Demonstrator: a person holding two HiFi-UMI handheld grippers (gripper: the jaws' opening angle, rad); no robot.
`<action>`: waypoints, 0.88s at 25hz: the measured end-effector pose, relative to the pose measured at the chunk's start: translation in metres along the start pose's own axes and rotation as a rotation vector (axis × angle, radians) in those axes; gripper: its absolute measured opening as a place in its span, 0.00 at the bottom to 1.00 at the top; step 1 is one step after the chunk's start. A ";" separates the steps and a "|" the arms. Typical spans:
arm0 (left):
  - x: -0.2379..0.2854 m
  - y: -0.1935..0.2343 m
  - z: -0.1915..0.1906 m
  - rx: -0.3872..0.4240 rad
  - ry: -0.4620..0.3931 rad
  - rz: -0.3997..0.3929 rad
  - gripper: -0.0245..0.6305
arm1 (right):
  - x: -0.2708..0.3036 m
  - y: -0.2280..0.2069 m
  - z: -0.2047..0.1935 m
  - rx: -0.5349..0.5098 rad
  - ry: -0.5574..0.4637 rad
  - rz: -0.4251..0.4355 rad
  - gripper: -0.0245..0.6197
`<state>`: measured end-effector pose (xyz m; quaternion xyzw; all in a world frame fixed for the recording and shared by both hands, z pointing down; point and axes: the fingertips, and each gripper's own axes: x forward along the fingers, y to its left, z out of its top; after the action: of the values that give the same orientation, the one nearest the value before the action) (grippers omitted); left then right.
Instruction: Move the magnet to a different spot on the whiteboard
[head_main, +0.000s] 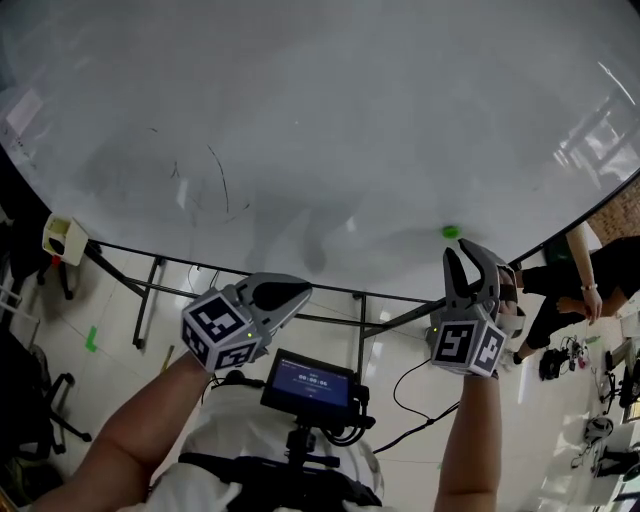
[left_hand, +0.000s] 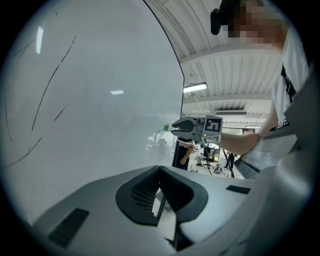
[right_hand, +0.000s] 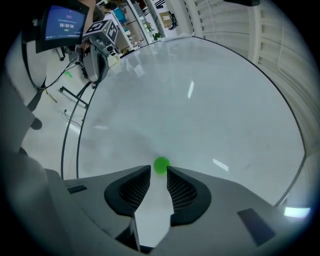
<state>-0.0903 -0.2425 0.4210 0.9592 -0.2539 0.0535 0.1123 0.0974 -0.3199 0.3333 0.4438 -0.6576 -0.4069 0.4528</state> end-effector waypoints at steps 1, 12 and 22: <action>-0.001 0.003 -0.001 -0.003 0.002 0.001 0.06 | 0.003 -0.001 0.001 -0.002 0.005 -0.007 0.22; -0.002 0.015 -0.006 -0.002 0.017 -0.012 0.06 | 0.020 0.002 0.005 -0.204 0.101 -0.076 0.32; -0.002 0.016 -0.002 0.000 0.022 -0.024 0.06 | 0.024 -0.001 0.001 -0.211 0.126 -0.133 0.31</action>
<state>-0.0999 -0.2542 0.4260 0.9615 -0.2411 0.0627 0.1160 0.0921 -0.3431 0.3378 0.4612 -0.5504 -0.4742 0.5094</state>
